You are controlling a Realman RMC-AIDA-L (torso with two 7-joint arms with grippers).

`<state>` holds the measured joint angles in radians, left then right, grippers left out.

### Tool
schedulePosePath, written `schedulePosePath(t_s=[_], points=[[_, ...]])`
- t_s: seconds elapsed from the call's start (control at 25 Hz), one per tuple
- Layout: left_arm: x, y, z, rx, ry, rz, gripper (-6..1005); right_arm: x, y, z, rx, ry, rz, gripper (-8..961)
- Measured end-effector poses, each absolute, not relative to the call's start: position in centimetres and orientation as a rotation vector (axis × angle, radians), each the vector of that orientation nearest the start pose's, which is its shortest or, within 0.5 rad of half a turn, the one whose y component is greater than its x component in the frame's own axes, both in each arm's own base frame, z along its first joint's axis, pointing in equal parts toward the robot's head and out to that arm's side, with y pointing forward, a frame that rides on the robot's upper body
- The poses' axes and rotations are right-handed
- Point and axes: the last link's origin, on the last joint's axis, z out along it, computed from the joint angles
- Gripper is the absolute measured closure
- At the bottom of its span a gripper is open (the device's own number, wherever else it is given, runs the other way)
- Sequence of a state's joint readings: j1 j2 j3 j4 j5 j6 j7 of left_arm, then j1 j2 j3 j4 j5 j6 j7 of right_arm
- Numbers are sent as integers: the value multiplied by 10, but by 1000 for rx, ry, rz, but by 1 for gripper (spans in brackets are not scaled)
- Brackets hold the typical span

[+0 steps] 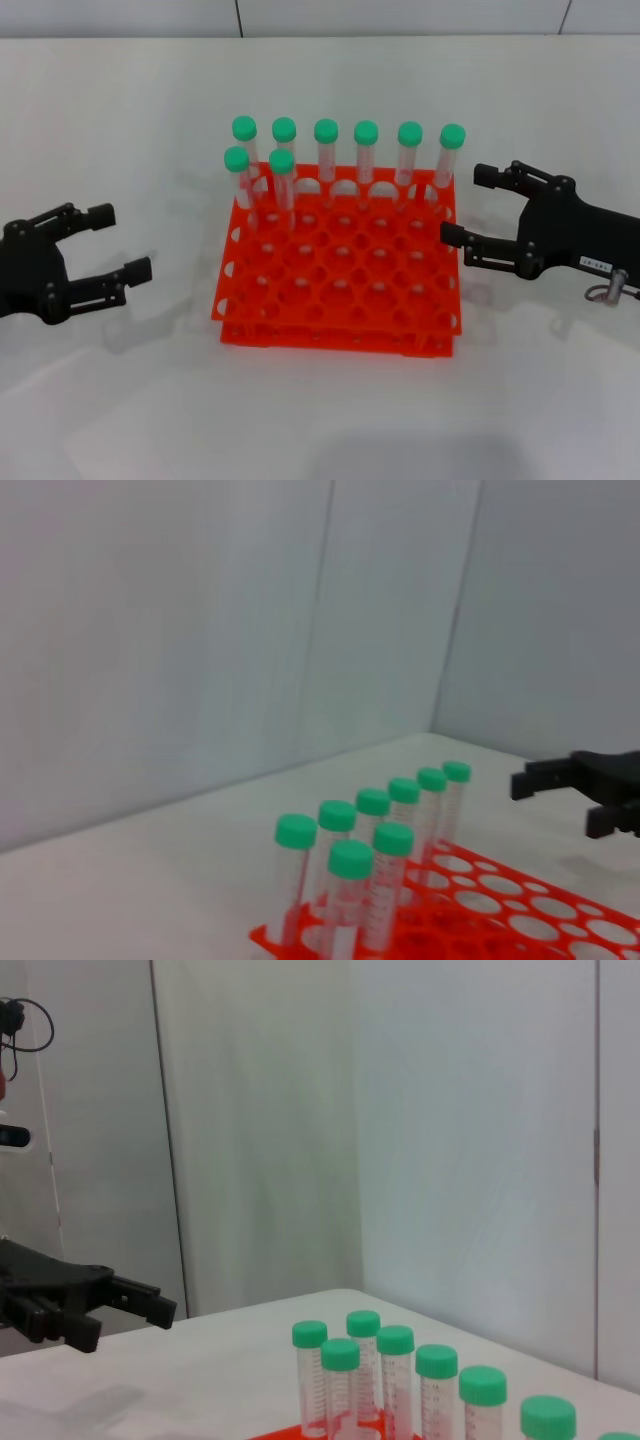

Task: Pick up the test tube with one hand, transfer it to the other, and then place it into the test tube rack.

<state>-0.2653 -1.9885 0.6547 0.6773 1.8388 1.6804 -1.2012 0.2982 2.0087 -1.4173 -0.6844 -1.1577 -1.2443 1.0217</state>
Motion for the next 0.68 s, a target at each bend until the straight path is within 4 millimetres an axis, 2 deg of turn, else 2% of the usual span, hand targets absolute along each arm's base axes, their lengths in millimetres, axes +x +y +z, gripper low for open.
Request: schedulePosePath(t_s=[0.24,0.68], points=[[-326,268,56,-2646,-594,-705,120,264,311,-16,-2546,355,804,96],[-322,275,59,-2660,-592,-701,120,265,311,-10,-2585,357,788,96]])
